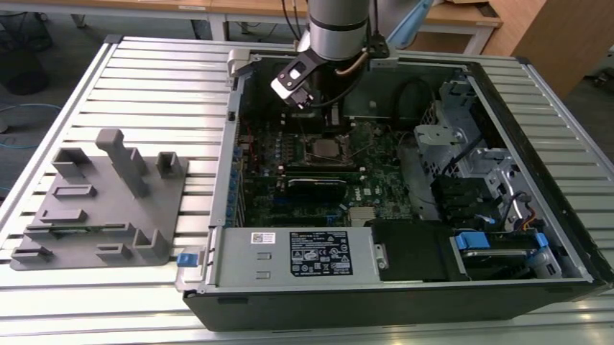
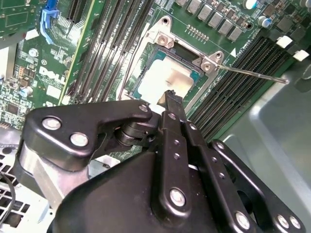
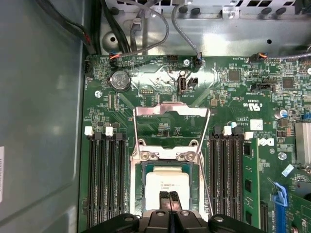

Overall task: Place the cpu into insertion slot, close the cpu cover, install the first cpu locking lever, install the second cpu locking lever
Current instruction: 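Place the cpu into insertion slot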

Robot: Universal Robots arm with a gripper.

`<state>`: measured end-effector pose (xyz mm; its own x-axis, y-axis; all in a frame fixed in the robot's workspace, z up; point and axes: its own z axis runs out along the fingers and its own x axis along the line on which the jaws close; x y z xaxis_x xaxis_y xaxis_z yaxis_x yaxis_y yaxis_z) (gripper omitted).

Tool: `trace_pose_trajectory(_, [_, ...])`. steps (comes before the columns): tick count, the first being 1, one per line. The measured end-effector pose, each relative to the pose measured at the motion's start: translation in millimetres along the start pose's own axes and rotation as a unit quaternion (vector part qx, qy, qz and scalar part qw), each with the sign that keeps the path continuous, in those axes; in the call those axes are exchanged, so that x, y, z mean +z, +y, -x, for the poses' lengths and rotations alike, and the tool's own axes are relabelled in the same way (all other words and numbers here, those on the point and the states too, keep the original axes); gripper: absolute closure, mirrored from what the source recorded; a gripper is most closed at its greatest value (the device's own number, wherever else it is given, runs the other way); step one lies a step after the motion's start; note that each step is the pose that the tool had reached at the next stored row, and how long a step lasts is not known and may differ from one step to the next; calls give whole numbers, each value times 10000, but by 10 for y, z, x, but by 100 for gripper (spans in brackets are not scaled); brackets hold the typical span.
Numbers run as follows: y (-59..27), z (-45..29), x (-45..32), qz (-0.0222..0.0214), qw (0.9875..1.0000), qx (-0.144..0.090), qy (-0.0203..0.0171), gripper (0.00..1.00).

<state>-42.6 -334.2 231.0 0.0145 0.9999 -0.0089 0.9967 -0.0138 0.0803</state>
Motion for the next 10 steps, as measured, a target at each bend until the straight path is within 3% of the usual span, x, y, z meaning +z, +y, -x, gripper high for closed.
trace_pose_trajectory(7, [0, 0, 0, -3, 10000, 0, -5, 89])
trace_pose_trajectory(9, [0, 0, 1, -29, 10000, -1, -4, 89])
trace_pose_trajectory(10, [1, 0, 2, -63, 10000, -1, -3, 89])
